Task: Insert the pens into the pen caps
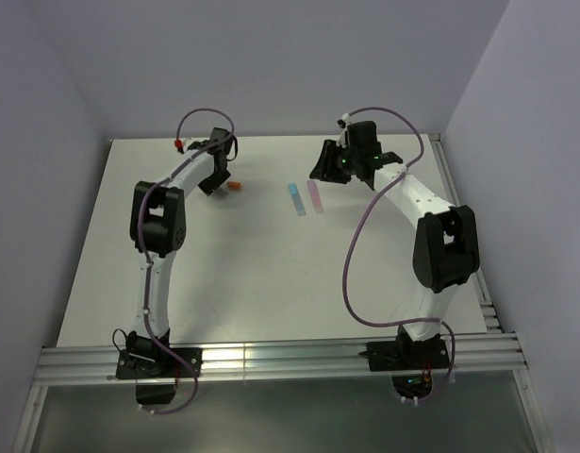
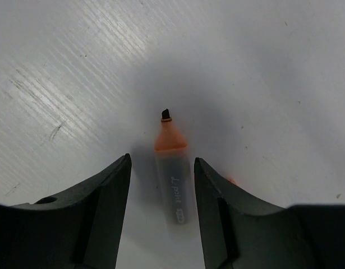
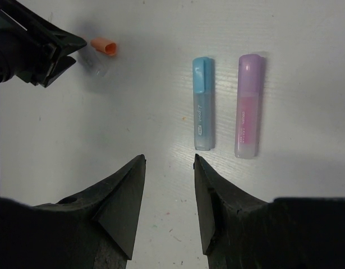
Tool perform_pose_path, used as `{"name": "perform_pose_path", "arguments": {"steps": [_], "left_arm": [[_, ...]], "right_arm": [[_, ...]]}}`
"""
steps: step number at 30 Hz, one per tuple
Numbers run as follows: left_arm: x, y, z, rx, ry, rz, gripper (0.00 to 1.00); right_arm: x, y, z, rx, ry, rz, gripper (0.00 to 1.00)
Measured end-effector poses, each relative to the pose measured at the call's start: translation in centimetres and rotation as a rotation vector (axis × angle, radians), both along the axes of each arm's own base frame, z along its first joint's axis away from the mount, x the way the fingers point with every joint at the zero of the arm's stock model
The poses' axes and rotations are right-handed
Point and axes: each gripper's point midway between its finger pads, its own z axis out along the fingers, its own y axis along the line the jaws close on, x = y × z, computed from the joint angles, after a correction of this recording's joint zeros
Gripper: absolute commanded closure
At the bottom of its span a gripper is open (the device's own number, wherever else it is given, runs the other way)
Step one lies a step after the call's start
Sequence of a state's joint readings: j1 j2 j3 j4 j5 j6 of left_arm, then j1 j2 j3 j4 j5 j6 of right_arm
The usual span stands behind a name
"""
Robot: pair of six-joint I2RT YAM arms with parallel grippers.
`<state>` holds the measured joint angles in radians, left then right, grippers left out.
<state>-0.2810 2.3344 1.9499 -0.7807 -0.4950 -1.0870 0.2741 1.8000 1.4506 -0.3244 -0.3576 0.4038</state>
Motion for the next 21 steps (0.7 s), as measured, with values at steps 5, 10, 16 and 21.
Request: {"name": "perform_pose_path", "arguments": {"steps": [5,10,16,21], "left_arm": [[0.6,-0.2,0.1,-0.002,-0.008,0.0,0.47],[1.8,-0.5,0.1,-0.008,-0.026,-0.001,0.47],[1.4,-0.5,-0.1,-0.004,-0.004,0.004,0.49],[1.7,-0.5,-0.2,-0.003,0.002,0.005,0.54]], "right_arm": [[-0.1,0.0,0.3,0.004,-0.006,0.003,0.52],[-0.1,0.1,0.4,0.007,-0.009,0.006,0.52],[-0.2,0.2,0.5,0.011,-0.01,0.01,0.52],[-0.2,0.3,0.6,0.019,-0.012,0.018,0.52]]}}
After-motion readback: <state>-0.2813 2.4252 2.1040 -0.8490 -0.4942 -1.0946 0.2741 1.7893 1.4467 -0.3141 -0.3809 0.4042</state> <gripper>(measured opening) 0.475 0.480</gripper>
